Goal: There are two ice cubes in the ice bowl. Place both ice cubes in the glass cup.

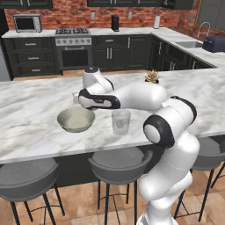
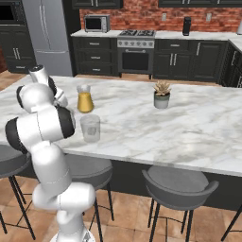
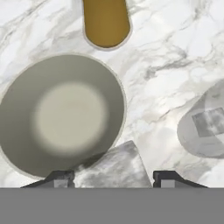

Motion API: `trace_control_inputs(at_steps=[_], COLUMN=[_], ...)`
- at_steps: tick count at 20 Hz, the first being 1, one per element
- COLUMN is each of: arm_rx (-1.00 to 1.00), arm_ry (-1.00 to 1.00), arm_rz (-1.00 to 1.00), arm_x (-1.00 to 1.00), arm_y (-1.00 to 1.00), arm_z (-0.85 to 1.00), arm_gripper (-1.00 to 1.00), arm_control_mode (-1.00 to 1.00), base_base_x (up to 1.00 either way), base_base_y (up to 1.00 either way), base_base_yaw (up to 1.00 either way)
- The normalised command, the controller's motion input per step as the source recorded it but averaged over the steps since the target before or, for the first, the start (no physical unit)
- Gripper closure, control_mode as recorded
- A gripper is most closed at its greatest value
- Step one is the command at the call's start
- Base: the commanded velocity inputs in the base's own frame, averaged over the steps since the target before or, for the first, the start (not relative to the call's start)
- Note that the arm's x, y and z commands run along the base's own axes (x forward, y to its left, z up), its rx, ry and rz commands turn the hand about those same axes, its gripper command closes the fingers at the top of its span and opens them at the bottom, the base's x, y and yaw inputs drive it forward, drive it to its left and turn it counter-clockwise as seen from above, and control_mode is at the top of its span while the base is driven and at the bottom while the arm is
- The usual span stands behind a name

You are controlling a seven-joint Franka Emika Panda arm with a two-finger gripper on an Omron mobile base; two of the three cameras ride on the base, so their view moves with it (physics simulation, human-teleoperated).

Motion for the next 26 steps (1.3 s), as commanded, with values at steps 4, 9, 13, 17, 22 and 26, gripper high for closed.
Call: trace_control_inputs(at_steps=[4, 9, 13, 17, 22, 26], arm_rx=[0.0, -0.01, -0.01, 0.0, 0.0, 0.0], arm_ry=[0.01, 0.08, 0.15, 0.2, 0.24, 0.15], arm_rz=[-0.21, -0.24, -0.24, -0.17, -0.13, -0.02], arm_x=[-0.16, -0.06, -0.01, 0.0, 0.01, 0.03], arm_y=[-0.13, -0.25, -0.55, -0.78, -0.9, -0.73], arm_z=[0.61, 0.5, 0.15, 0.0, -0.08, -0.13], arm_gripper=[1.0, 1.0, 1.0, 1.0, 1.0, 1.0], arm_control_mode=[-1.0, -1.0, -1.0, -1.0, -1.0, -1.0], base_base_x=[0.0, 0.0, 0.0, 0.0, 0.0, 0.0], base_base_y=[0.0, 0.0, 0.0, 0.0, 0.0, 0.0], base_base_yaw=[0.0, 0.0, 0.0, 0.0, 0.0, 0.0])
